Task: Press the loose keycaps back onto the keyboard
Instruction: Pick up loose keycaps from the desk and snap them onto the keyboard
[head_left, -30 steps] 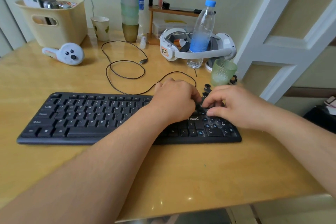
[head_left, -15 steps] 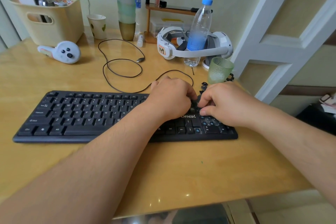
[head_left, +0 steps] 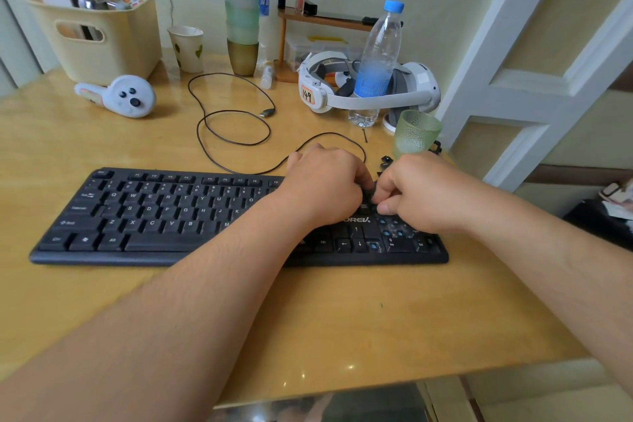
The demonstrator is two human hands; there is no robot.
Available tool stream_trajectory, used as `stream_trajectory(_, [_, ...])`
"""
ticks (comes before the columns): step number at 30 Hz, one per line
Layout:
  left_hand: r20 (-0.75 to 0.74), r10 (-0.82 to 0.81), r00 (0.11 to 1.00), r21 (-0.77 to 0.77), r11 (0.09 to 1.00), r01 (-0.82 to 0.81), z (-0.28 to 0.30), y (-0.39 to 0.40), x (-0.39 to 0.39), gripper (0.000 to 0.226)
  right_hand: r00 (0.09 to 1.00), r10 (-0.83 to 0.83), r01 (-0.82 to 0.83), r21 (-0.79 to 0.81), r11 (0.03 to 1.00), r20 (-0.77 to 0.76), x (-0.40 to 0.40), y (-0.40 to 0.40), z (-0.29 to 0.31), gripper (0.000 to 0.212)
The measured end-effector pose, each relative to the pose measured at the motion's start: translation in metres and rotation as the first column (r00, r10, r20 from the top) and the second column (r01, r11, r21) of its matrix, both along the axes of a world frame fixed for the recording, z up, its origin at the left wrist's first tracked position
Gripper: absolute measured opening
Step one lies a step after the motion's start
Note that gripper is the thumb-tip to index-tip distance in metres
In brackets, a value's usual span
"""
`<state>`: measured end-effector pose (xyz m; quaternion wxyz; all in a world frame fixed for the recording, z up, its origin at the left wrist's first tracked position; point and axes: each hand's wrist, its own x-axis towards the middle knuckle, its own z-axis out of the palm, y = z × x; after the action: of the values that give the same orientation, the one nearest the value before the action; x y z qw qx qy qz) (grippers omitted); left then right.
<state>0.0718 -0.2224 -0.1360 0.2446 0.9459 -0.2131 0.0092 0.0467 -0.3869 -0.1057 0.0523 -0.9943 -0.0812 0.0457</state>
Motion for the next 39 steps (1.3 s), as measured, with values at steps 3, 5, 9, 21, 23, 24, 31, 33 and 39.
stream_trajectory(3, [0.005,0.000,1.000,0.012,1.000,0.000,-0.001,-0.001,0.000,0.048,1.000,-0.017,0.017,0.044,0.999,0.007,0.001,-0.002,-0.003,0.007])
stream_trajectory(5, [0.006,-0.002,1.000,0.013,1.000,0.002,-0.001,-0.001,0.000,0.048,0.999,-0.030,0.029,0.052,0.998,0.017,0.001,-0.002,-0.004,0.009])
stream_trajectory(9, [0.007,-0.002,1.000,0.019,1.000,0.002,0.000,-0.001,-0.001,0.046,0.998,-0.021,0.020,0.004,1.000,0.059,0.001,0.003,-0.003,0.012])
stream_trajectory(21, [-0.003,-0.011,1.000,0.017,1.000,0.011,0.000,0.000,0.001,0.045,0.988,-0.076,0.081,0.032,0.996,-0.131,0.017,0.000,0.012,0.017])
stream_trajectory(23, [-0.008,-0.009,1.000,0.006,1.000,0.009,0.000,0.000,0.001,0.045,0.990,-0.103,0.114,0.104,0.988,-0.101,0.020,-0.007,0.017,0.015])
stream_trajectory(24, [-0.009,-0.008,1.000,0.003,1.000,0.008,0.000,0.000,0.002,0.045,0.989,-0.120,0.131,0.145,0.981,-0.082,0.020,-0.009,0.017,0.014])
stream_trajectory(31, [-0.003,-0.007,1.000,0.002,1.000,0.007,-0.001,0.001,0.001,0.044,0.987,-0.143,0.152,0.140,0.978,-0.069,0.021,-0.007,0.003,0.026])
stream_trajectory(33, [-0.004,-0.008,1.000,-0.001,1.000,0.008,0.001,0.001,0.001,0.044,0.987,-0.150,0.159,0.189,0.969,-0.059,0.021,-0.009,0.007,0.026])
stream_trajectory(39, [0.016,-0.022,1.000,-0.029,0.999,0.023,0.000,0.000,0.000,0.047,0.989,-0.143,0.148,0.271,0.951,-0.039,0.023,-0.024,0.005,0.023])
